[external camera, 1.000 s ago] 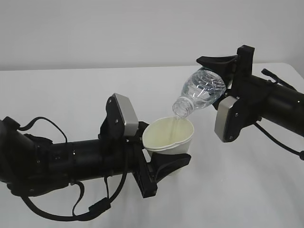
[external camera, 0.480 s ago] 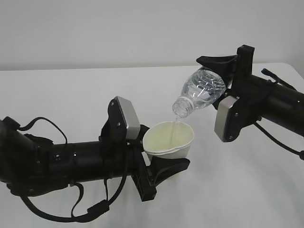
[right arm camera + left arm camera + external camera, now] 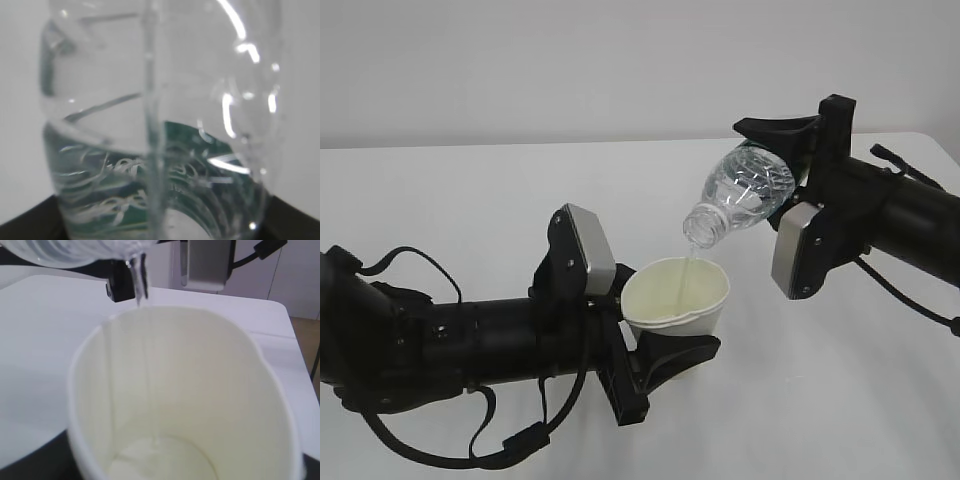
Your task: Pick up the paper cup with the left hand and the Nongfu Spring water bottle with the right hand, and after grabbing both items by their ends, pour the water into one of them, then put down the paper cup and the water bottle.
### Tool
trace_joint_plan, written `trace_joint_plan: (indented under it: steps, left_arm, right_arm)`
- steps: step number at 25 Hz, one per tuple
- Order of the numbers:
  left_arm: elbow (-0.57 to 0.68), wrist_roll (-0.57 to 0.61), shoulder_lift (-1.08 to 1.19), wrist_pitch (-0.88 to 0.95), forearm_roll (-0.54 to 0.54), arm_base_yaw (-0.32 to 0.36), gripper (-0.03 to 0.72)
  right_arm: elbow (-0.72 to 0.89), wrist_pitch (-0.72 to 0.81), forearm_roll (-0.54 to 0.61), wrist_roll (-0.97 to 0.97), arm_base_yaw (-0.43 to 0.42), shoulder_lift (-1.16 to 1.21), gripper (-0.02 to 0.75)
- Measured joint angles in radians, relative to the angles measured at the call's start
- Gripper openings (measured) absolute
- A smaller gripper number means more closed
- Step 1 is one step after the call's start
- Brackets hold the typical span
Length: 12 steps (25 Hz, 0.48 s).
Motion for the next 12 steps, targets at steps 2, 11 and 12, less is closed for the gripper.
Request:
trace_joint_plan:
  steps: [2, 11, 12]
  left_arm:
    - [0.0, 0.0, 0.0, 0.002, 0.0, 0.0, 0.456]
    - [0.0, 0.0, 0.0, 0.002, 0.0, 0.0, 0.456]
    - [0.0, 0.0, 0.0, 0.002, 0.0, 0.0, 0.456]
  right_arm:
    - [0.0, 0.0, 0.0, -0.004, 0.0, 0.0, 0.464]
    - [0.0, 0.0, 0.0, -0.018, 0.0, 0.0, 0.464]
    - [0.0, 0.0, 0.0, -0.018, 0.0, 0.0, 0.464]
